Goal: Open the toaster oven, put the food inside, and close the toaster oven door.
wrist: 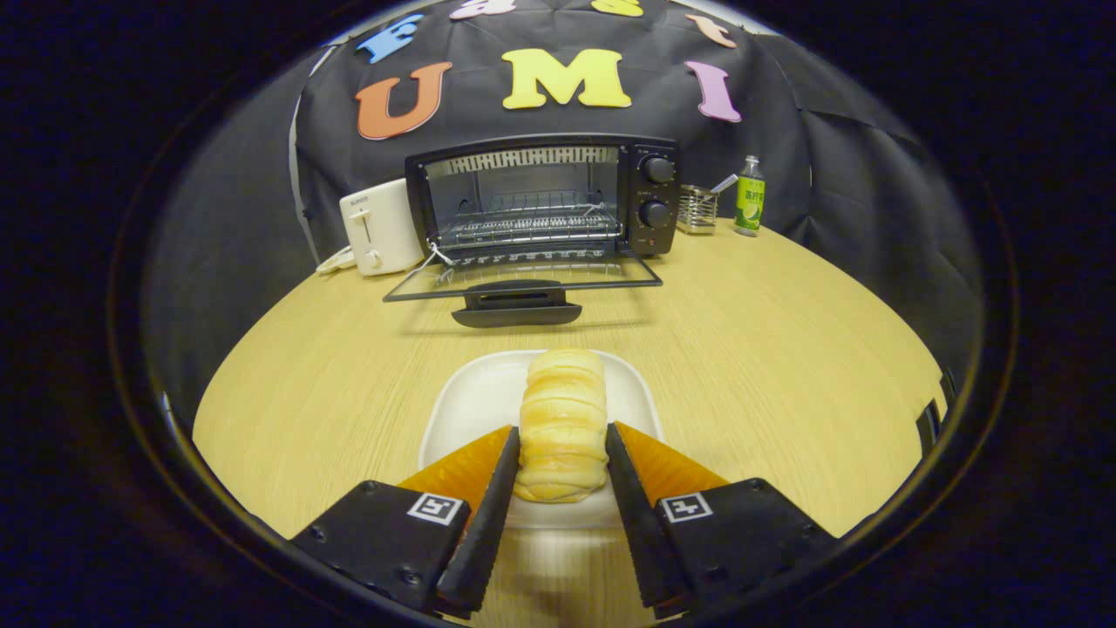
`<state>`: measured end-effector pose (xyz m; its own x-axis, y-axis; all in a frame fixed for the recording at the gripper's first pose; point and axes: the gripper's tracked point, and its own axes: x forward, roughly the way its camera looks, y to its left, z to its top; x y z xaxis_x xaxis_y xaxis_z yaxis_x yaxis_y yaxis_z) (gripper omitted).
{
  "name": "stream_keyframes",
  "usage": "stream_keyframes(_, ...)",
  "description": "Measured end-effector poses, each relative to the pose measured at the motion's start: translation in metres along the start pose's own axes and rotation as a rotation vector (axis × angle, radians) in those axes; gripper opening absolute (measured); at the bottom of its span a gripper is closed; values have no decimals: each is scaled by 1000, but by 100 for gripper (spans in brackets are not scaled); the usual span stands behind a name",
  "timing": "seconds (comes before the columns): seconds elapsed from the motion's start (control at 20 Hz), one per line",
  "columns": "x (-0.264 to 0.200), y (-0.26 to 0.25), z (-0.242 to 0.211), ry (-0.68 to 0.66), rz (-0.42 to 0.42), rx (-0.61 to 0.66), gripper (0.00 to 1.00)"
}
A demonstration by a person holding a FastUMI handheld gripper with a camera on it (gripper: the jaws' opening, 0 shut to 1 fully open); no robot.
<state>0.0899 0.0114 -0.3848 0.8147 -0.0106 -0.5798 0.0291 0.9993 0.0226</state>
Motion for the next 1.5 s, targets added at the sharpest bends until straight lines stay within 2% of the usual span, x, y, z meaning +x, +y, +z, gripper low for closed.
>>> stream_keyframes(0.35,-21,14,26,-68,94,72,66)
stream_keyframes(0.8,-21,15,35,-71,128,91,54)
stream_keyframes(1.1,-32,18,49,-86,176,155,48)
stream_keyframes(1.25,-38,18,65,-119,211,241,46)
stream_keyframes(1.5,-35,15,93,-177,255,454,46)
